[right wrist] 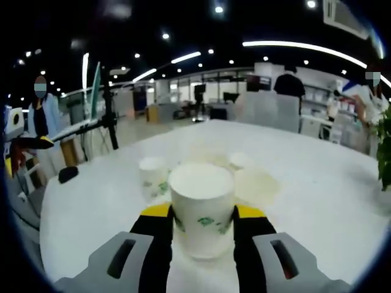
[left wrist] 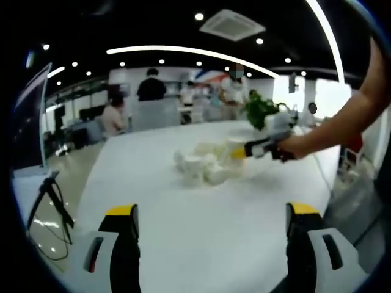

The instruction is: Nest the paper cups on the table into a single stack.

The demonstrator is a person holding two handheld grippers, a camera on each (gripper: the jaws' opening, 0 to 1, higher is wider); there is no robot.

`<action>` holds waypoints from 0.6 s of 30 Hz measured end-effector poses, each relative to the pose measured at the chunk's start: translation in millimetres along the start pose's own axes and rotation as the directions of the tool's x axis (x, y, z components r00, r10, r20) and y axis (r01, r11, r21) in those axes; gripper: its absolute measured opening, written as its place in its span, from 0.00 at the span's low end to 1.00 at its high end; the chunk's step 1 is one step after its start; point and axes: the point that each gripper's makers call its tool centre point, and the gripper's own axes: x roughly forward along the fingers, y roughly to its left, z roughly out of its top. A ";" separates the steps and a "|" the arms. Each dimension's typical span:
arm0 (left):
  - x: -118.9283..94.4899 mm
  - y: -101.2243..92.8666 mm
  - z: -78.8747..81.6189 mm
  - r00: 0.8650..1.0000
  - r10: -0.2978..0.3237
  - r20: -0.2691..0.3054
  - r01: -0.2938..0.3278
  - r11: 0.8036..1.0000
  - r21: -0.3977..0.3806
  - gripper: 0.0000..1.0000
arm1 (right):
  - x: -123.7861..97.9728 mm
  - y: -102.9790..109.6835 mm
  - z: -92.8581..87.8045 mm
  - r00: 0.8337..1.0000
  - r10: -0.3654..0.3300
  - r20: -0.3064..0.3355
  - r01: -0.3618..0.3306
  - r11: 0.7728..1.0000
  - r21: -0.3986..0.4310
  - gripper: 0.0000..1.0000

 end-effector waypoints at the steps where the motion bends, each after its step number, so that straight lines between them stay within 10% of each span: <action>1: 0.2 -0.2 0.8 1.000 -0.001 0.001 0.001 1.000 0.000 1.00 | -0.3 -0.3 0.9 1.000 0.001 -0.002 -0.001 1.000 0.002 0.35; 18: 9.8 -6.5 7.7 1.000 -0.022 0.005 0.022 1.000 0.008 1.00 | -14.5 -11.6 40.0 0.999 0.029 0.019 -0.030 1.000 0.006 0.34</action>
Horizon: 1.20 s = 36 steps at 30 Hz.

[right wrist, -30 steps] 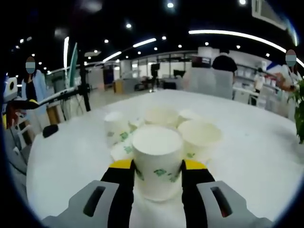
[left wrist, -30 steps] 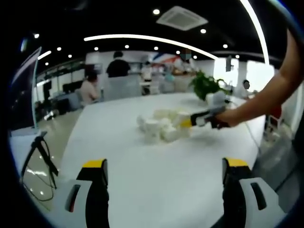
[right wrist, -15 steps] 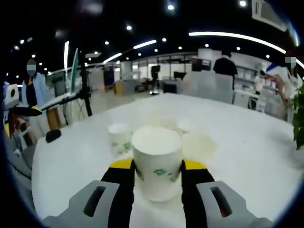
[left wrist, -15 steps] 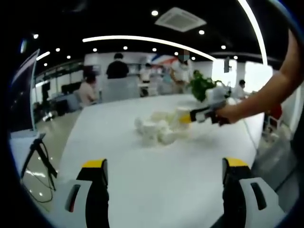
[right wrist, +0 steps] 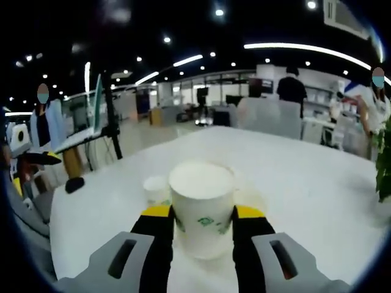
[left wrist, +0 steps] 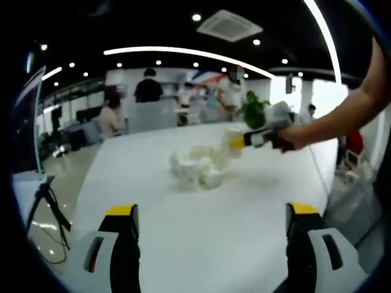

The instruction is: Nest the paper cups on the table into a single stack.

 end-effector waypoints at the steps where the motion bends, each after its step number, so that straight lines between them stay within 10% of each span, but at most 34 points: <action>1: 0.5 0.2 -0.1 1.000 -0.001 0.000 0.001 1.000 -0.001 1.00 | -1.2 0.4 3.1 1.000 0.005 0.001 -0.005 1.000 -0.003 0.34; 36: 2.3 -5.4 13.9 0.999 -0.013 0.030 0.013 1.000 -0.002 1.00 | -23.8 8.7 24.6 0.999 0.046 0.028 -0.046 0.999 0.014 0.33</action>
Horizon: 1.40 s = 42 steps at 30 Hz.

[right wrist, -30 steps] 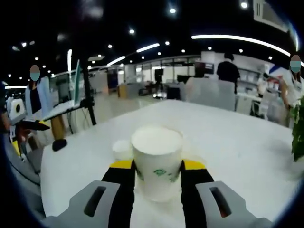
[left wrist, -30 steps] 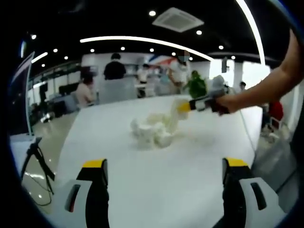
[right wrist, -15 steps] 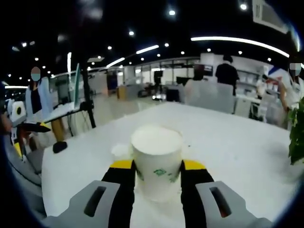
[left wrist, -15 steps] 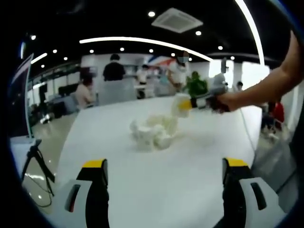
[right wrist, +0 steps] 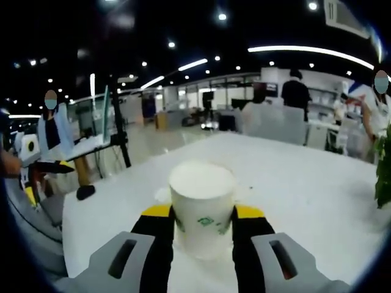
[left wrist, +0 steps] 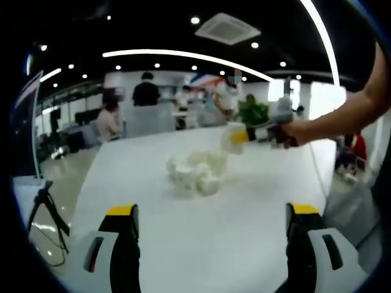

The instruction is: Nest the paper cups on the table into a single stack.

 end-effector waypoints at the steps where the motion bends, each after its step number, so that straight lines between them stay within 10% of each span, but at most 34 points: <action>1: -0.1 -0.3 0.4 1.000 -0.001 0.001 0.001 1.000 0.001 1.00 | -0.7 0.3 0.4 1.000 0.000 0.000 0.000 1.000 0.000 0.33; 42: 4.1 -11.4 19.9 0.999 -0.039 0.037 0.039 0.999 0.001 1.00 | -40.9 50.4 5.2 0.997 0.080 0.021 -0.080 0.997 -0.009 0.33</action>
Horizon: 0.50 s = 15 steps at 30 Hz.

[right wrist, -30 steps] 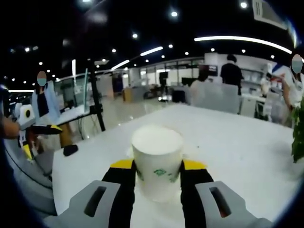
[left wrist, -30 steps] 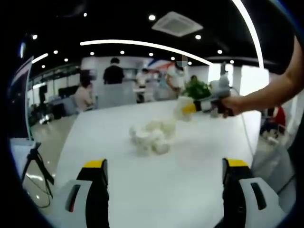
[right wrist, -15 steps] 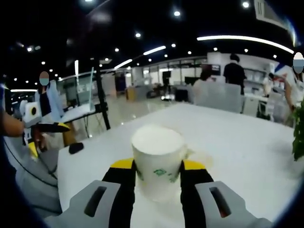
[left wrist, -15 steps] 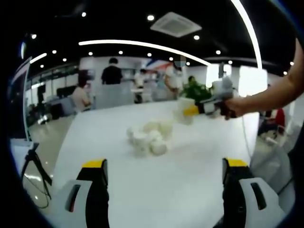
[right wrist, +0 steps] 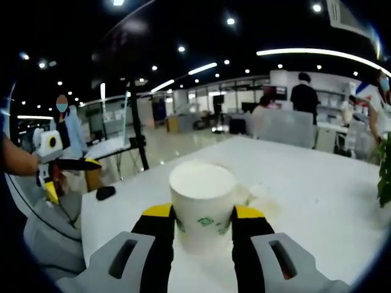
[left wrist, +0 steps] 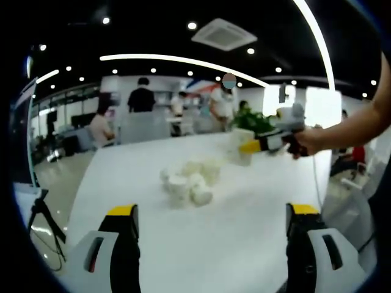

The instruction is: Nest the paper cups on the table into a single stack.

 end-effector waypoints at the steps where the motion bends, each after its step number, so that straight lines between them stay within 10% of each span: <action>1: -0.1 -0.1 0.4 1.000 -0.001 0.000 0.001 1.000 0.001 1.00 | -0.6 1.3 0.1 1.000 0.002 0.000 -0.002 1.000 0.000 0.33; 15: 2.7 -10.9 1.2 1.000 -0.024 0.003 0.024 1.000 0.008 1.00 | -6.7 33.3 -10.8 0.997 0.066 -0.049 -0.068 0.997 -0.045 0.33</action>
